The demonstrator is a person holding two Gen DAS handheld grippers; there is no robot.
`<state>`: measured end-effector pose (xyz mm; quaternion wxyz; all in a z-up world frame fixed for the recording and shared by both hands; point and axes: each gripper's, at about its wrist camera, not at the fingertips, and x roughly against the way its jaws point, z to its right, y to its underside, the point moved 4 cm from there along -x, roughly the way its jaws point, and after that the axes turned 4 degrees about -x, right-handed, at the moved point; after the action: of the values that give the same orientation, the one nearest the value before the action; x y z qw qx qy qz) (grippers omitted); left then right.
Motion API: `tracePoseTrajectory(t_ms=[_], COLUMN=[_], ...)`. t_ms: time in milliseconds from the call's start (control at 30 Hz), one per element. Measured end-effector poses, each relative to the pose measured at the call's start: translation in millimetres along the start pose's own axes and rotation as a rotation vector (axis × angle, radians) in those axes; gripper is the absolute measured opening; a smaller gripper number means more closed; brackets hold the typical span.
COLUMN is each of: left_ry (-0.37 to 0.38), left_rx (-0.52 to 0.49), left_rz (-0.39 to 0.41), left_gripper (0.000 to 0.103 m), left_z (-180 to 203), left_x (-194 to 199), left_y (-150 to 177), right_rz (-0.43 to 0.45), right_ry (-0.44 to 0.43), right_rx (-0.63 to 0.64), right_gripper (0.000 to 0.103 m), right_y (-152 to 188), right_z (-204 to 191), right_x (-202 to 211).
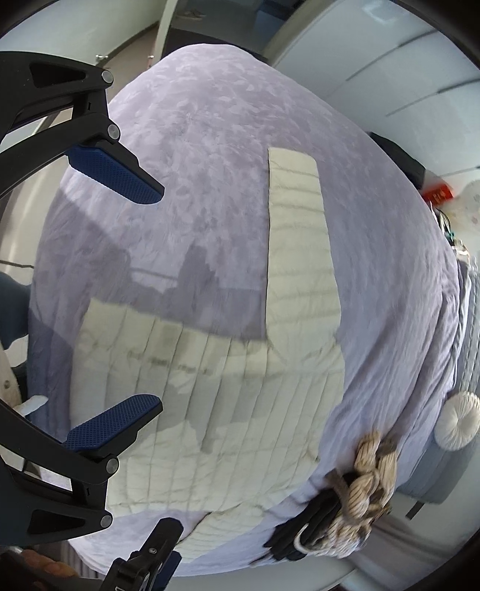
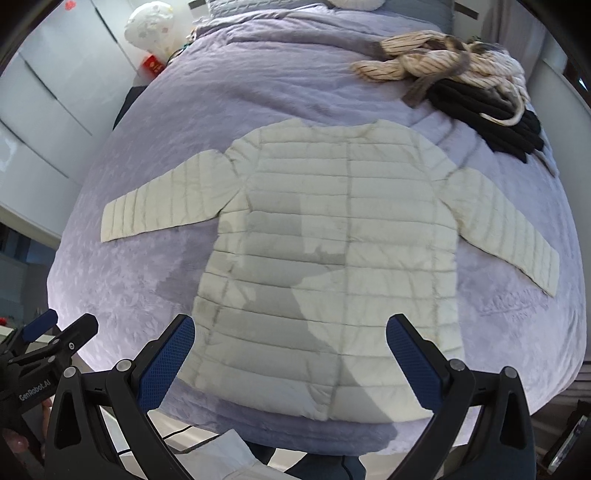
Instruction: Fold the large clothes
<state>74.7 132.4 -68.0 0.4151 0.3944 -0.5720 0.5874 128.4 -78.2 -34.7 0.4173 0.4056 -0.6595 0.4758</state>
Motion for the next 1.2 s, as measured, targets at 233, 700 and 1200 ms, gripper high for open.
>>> tracePoseTrajectory(t_ms=[233,700,1200], left_ry=[0.081,0.292,0.333], left_rx=[0.132,0.484,0.614], left_rz=[-0.029,0.094,0.143], left_gripper=[0.103,0.103,0.103], left_z=[-69,-174,-197], left_x=[-62,-203,-292], left_y=[-23,-84,-107], right_rz=[-0.065,-0.078,-0.083], right_ry=[0.003,-0.051,-0.203], right_rx=[0.015,0.107,0.047], right_gripper=[0.103,0.103,0.019], right_y=[-20,-81,-140], right_z=[-45,-118,-128], right_x=[-47,-173,-302])
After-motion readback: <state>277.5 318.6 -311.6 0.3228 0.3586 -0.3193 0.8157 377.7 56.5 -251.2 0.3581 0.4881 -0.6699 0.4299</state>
